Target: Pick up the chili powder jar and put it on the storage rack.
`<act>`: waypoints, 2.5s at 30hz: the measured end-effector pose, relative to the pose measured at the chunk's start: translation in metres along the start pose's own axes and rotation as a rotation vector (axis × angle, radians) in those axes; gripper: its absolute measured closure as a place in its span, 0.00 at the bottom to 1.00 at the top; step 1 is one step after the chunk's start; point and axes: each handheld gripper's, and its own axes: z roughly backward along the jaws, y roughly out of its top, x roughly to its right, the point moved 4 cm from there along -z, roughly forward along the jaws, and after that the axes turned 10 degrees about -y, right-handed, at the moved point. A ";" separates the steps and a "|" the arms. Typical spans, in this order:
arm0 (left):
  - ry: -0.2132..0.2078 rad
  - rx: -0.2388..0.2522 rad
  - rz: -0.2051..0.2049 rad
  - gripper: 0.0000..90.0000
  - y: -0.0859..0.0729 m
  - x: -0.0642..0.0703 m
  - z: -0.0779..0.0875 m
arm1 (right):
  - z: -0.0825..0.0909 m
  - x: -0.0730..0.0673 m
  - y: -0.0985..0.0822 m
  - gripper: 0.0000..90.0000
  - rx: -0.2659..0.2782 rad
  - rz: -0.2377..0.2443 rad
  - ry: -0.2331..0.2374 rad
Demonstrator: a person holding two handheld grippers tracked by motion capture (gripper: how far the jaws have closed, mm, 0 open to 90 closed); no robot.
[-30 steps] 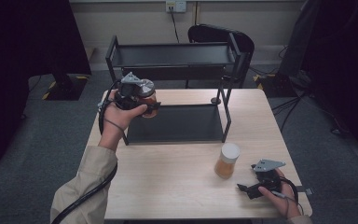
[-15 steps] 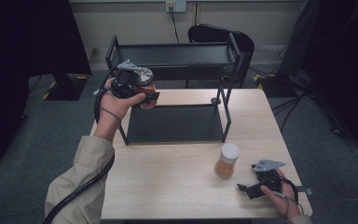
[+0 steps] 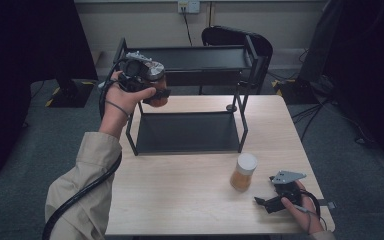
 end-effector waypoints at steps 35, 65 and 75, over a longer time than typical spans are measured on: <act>0.055 0.014 0.036 0.34 0.068 -0.025 0.009 | 0.000 0.000 0.000 0.00 -0.001 -0.001 0.000; 0.127 -0.014 0.071 0.33 0.087 -0.055 -0.039 | 0.000 0.000 0.000 0.00 -0.001 -0.002 0.000; 0.137 -0.026 0.079 0.33 0.090 -0.053 -0.039 | 0.000 0.000 0.000 0.00 -0.001 -0.002 0.000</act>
